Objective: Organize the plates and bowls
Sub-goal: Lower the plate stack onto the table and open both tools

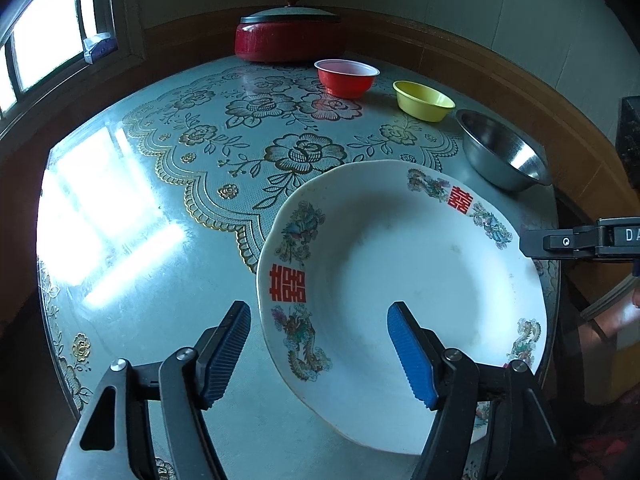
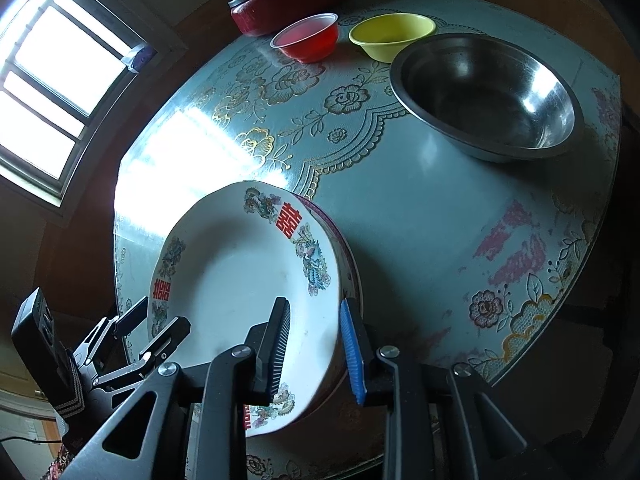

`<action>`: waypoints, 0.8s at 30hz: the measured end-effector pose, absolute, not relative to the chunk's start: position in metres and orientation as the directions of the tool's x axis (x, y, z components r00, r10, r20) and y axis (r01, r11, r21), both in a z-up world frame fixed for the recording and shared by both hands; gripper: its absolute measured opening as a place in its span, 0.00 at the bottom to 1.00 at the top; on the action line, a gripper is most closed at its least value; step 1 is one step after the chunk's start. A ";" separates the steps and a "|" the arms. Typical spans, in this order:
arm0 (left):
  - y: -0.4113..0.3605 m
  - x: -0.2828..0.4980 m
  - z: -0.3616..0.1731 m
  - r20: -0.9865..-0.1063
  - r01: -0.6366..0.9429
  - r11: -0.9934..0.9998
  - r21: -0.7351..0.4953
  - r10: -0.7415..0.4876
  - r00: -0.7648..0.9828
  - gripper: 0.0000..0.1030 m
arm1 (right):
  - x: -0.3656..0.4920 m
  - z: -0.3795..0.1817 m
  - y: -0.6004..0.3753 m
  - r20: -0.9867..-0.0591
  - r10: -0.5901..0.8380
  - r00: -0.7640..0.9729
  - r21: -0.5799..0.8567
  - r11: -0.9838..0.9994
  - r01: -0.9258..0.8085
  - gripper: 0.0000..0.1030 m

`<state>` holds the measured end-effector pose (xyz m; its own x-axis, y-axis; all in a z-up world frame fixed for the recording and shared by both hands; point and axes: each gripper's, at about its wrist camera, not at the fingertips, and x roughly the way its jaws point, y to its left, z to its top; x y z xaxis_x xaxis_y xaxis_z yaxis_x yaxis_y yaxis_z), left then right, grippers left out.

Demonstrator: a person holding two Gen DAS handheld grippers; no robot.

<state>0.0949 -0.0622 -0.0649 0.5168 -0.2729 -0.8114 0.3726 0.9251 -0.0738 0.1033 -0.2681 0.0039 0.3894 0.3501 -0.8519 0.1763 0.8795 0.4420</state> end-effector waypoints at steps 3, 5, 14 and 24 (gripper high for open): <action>-0.058 0.095 -0.061 -0.807 0.357 0.930 -0.088 -0.277 0.522 0.72 | 0.102 0.007 -0.268 -0.849 0.352 0.395 0.445 0.879 0.172 0.28; -0.055 0.095 -0.058 -0.803 0.341 0.935 -0.098 -0.277 0.528 0.78 | 0.101 0.008 -0.268 -0.846 0.354 0.398 0.446 0.879 0.168 0.28; -0.049 0.099 -0.040 -0.784 0.295 0.945 -0.142 -0.289 0.549 0.82 | 0.095 0.017 -0.281 -0.833 0.350 0.428 0.456 0.872 0.175 0.28; -0.064 0.108 -0.015 -0.759 0.312 0.939 -0.143 -0.306 0.575 0.84 | 0.096 0.032 -0.312 -0.818 0.322 0.477 0.460 0.864 0.205 0.28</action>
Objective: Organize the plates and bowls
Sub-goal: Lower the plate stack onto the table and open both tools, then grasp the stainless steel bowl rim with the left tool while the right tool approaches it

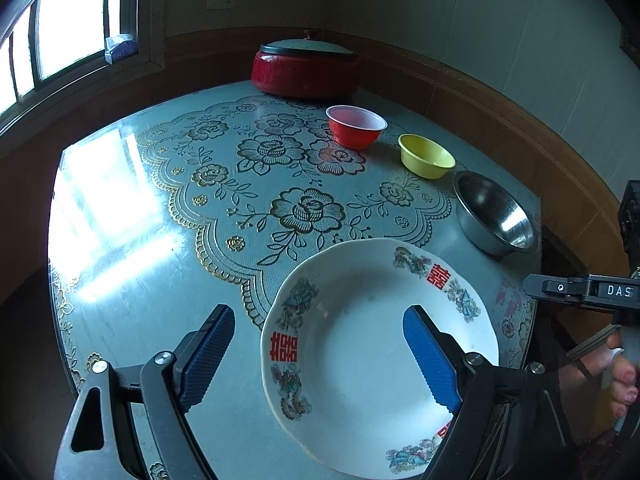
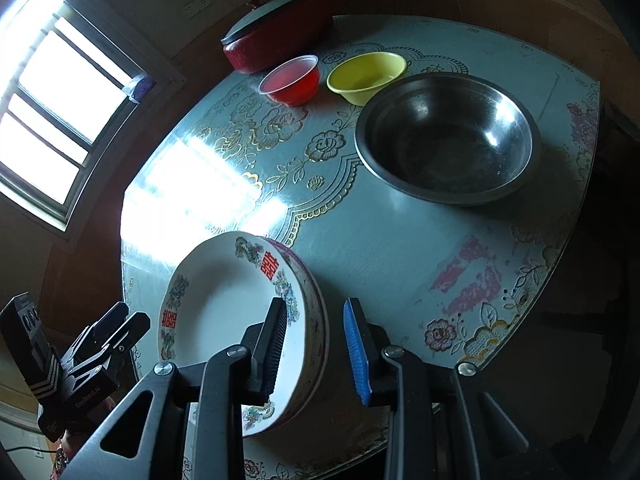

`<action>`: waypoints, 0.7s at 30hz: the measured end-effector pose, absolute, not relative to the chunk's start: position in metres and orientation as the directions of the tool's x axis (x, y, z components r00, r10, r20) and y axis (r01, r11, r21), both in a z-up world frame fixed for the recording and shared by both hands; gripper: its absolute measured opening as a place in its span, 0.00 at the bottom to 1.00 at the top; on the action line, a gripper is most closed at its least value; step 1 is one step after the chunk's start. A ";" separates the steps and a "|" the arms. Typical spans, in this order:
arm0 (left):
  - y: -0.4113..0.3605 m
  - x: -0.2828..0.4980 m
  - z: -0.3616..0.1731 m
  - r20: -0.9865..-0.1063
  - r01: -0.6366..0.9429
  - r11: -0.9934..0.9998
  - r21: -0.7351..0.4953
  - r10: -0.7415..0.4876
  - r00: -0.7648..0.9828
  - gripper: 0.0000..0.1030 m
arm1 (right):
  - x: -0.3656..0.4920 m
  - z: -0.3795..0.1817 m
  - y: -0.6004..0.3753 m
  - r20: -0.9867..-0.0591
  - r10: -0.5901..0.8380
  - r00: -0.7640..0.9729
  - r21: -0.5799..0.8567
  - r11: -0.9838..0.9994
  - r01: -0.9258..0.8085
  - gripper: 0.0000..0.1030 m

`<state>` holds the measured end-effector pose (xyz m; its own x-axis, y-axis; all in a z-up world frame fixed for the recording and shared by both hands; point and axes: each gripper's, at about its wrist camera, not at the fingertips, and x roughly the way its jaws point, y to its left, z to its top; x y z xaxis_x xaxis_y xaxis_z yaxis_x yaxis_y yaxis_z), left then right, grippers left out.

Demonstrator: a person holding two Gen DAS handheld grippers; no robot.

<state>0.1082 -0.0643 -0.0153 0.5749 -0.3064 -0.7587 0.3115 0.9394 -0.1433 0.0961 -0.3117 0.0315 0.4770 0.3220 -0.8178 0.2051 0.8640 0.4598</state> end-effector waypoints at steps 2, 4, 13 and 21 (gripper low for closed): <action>-0.070 0.111 -0.011 -0.758 0.321 0.936 -0.144 -0.313 0.572 0.85 | 0.097 0.034 -0.320 -0.817 0.315 0.482 0.459 0.862 0.215 0.28; -0.077 0.114 -0.008 -0.758 0.330 0.934 -0.137 -0.314 0.572 0.85 | 0.098 0.035 -0.328 -0.817 0.310 0.487 0.458 0.862 0.219 0.28; -0.117 0.130 0.005 -0.753 0.372 0.916 -0.152 -0.351 0.557 0.88 | 0.103 0.047 -0.368 -0.798 0.254 0.547 0.452 0.852 0.264 0.28; -0.170 0.157 0.014 -0.754 0.417 0.894 -0.163 -0.386 0.531 0.93 | 0.118 0.053 -0.429 -0.796 0.123 0.592 0.383 0.860 0.336 0.39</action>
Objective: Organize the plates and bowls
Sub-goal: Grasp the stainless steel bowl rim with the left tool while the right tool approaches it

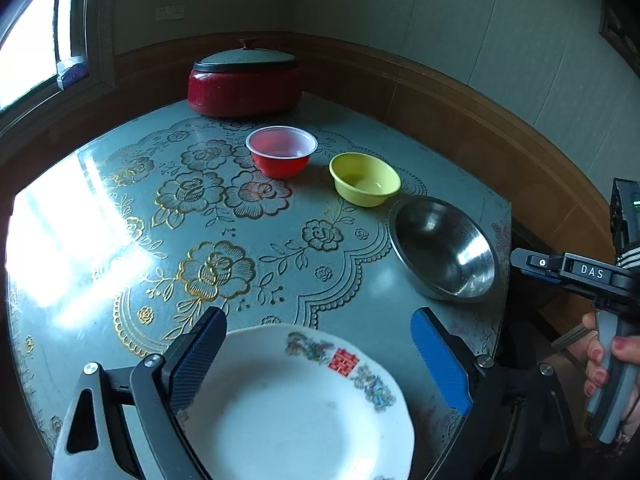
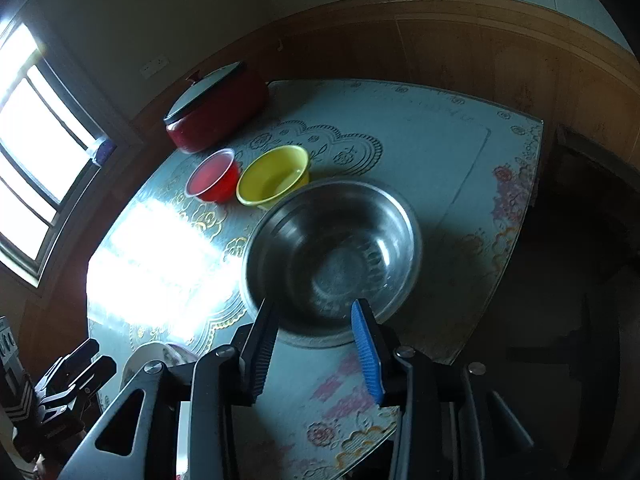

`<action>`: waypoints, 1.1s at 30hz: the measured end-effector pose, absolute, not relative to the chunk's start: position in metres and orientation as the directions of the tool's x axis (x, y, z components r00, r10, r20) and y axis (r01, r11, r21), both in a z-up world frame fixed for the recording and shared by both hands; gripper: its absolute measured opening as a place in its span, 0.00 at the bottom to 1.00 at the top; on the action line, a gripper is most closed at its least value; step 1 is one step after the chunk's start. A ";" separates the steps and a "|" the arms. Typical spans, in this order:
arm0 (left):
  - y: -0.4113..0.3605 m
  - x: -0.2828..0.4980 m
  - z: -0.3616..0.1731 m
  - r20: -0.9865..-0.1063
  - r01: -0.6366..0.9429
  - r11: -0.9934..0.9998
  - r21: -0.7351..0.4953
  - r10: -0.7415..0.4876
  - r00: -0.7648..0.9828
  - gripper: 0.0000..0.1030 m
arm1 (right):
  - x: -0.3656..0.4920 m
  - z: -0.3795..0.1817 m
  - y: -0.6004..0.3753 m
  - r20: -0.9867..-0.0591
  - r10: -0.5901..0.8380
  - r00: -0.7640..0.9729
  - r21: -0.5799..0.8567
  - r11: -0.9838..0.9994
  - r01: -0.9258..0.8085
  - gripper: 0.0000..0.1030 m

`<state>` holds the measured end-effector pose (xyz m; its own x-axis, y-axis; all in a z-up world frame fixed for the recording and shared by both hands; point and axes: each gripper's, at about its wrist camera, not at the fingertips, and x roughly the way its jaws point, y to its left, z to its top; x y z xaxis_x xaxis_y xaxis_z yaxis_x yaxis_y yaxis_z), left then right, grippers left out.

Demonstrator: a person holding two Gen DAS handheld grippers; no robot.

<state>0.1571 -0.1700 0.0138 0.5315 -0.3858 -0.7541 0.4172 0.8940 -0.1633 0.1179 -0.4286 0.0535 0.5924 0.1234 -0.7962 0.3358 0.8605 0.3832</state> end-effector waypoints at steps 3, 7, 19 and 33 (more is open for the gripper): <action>-0.191 0.173 0.015 -0.761 0.429 0.887 -0.172 -0.396 0.514 0.97 | 0.129 0.049 -0.452 -0.800 0.094 0.593 0.367 0.858 0.360 0.39; -0.219 0.197 0.008 -0.785 0.433 0.880 -0.196 -0.405 0.468 0.98 | 0.145 0.036 -0.479 -0.817 0.069 0.572 0.348 0.851 0.393 0.39; -0.299 0.251 -0.037 -0.863 0.441 0.880 -0.175 -0.353 0.361 0.94 | 0.186 -0.019 -0.524 -0.833 0.180 0.523 0.432 0.802 0.413 0.39; -0.334 0.265 -0.076 -0.918 0.491 0.862 -0.126 -0.289 0.272 0.41 | 0.202 -0.044 -0.514 -0.818 0.285 0.500 0.495 0.793 0.356 0.27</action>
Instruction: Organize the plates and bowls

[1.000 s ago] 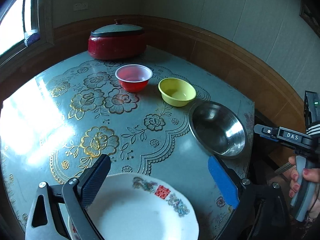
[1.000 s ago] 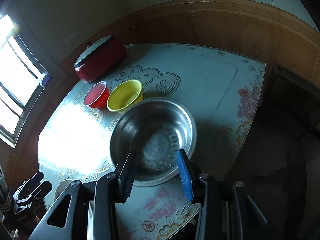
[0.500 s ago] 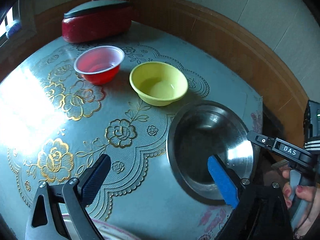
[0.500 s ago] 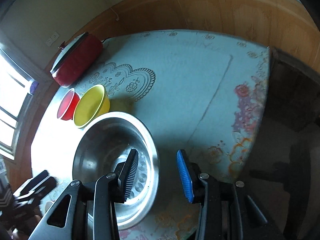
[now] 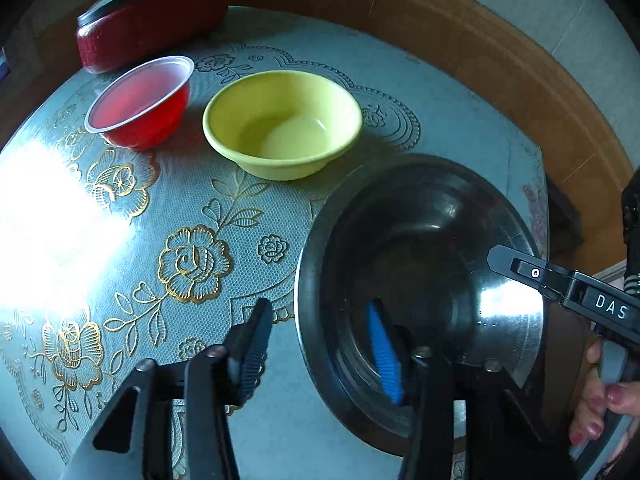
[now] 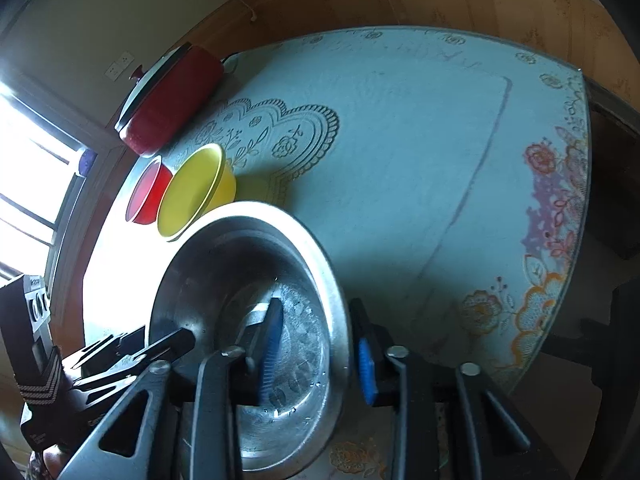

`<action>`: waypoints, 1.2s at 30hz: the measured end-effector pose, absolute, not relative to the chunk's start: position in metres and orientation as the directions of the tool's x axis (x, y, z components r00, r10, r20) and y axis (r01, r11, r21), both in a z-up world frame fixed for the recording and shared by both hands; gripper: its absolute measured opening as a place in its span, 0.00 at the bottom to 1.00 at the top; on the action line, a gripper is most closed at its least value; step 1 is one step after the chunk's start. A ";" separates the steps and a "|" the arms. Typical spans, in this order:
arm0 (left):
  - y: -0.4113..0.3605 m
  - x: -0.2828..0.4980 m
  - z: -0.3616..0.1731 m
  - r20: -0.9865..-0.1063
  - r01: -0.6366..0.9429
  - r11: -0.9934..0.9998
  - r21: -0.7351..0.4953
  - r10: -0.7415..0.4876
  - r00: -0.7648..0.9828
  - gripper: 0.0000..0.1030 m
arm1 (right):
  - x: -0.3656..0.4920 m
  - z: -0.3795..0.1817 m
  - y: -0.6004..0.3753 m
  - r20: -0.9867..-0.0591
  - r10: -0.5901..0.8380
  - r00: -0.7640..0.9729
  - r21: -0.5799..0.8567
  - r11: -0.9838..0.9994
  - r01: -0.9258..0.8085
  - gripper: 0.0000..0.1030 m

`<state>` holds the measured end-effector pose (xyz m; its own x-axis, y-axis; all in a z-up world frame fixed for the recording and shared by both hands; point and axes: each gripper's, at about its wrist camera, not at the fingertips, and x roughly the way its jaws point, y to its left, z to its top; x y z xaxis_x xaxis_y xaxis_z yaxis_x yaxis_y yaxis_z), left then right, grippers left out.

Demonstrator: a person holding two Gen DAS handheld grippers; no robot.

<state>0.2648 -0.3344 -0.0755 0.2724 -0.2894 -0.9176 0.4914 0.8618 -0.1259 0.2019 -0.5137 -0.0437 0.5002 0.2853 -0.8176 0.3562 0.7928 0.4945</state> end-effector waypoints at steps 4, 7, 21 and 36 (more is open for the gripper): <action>-0.338 0.263 -0.079 -0.923 0.506 0.855 -0.117 -0.281 0.262 0.25 | 0.200 -0.045 -0.512 -0.822 0.276 0.498 0.487 0.794 0.364 0.18; -0.333 0.260 -0.076 -0.922 0.507 0.855 -0.109 -0.278 0.270 0.21 | 0.198 -0.045 -0.509 -0.825 0.265 0.498 0.480 0.794 0.373 0.15; -0.269 0.261 -0.058 -0.920 0.478 0.874 -0.084 -0.252 0.300 0.20 | 0.197 -0.031 -0.450 -0.816 0.285 0.504 0.479 0.820 0.313 0.12; -0.238 0.273 -0.066 -0.936 0.479 0.876 -0.056 -0.213 0.280 0.20 | 0.207 -0.042 -0.412 -0.849 0.271 0.453 0.441 0.835 0.328 0.13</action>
<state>0.2726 -0.2376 -0.0661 0.2804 -0.2128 -0.9360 0.4785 0.8763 -0.0559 0.2072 -0.4121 -0.0424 0.4529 0.2708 -0.8494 0.3284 0.8351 0.4413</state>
